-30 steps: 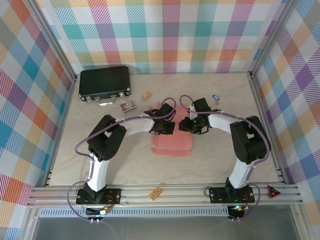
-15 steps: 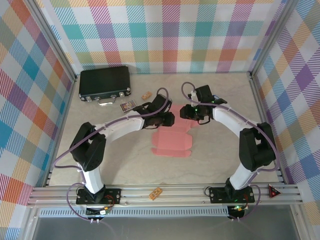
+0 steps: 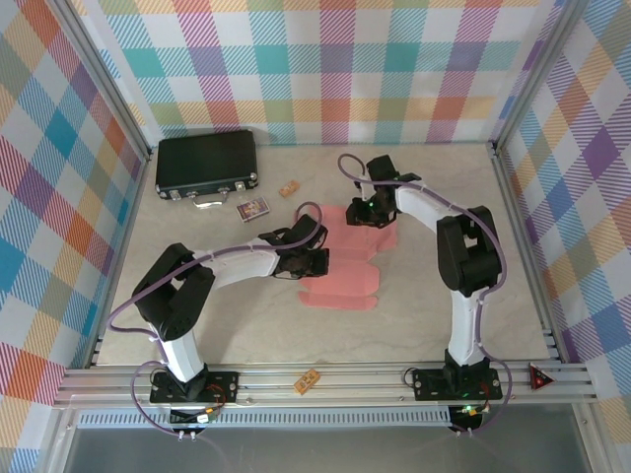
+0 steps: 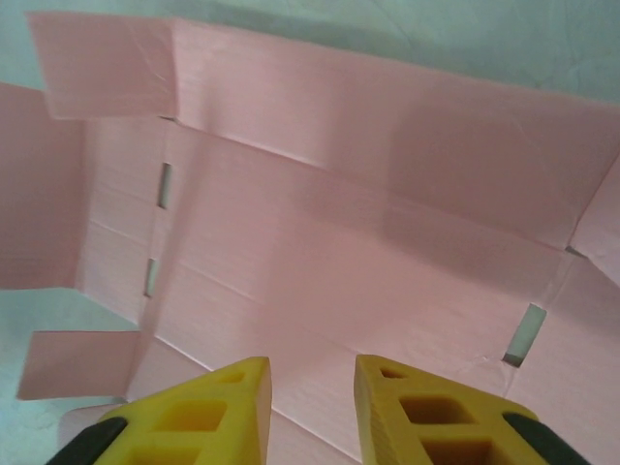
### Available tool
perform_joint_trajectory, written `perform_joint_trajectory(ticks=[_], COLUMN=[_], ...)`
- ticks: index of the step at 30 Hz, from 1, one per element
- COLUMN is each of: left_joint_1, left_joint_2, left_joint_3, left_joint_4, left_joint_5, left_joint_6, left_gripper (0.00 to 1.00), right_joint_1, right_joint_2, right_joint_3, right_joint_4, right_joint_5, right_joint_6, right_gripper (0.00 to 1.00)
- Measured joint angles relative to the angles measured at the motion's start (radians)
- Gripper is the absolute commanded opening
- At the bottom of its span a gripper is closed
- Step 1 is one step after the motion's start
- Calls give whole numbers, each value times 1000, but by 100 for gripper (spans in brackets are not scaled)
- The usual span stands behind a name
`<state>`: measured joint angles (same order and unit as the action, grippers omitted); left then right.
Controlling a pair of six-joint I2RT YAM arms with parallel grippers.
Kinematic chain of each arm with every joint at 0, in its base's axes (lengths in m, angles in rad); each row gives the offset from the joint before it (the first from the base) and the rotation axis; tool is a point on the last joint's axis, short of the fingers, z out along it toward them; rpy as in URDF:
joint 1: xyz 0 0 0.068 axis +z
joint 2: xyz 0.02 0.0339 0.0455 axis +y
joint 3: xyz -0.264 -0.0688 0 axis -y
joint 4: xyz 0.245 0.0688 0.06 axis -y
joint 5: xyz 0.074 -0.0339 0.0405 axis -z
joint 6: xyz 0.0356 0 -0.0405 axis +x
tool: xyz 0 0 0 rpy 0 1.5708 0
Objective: Fold the paper box
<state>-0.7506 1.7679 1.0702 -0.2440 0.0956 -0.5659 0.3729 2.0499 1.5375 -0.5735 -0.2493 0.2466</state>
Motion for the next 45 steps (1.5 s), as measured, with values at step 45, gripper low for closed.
perform_joint_trajectory(ticks=[45], left_joint_1=[3], left_joint_2=[91], left_joint_3=[144], left_joint_4=[-56], left_joint_5=[-4], left_joint_6=[87], left_gripper=[0], right_joint_1=[-100], right_joint_2=[-137], right_joint_3=[-66], right_joint_4=[-16], right_joint_5=[45], right_joint_6=[-242], right_gripper=[56])
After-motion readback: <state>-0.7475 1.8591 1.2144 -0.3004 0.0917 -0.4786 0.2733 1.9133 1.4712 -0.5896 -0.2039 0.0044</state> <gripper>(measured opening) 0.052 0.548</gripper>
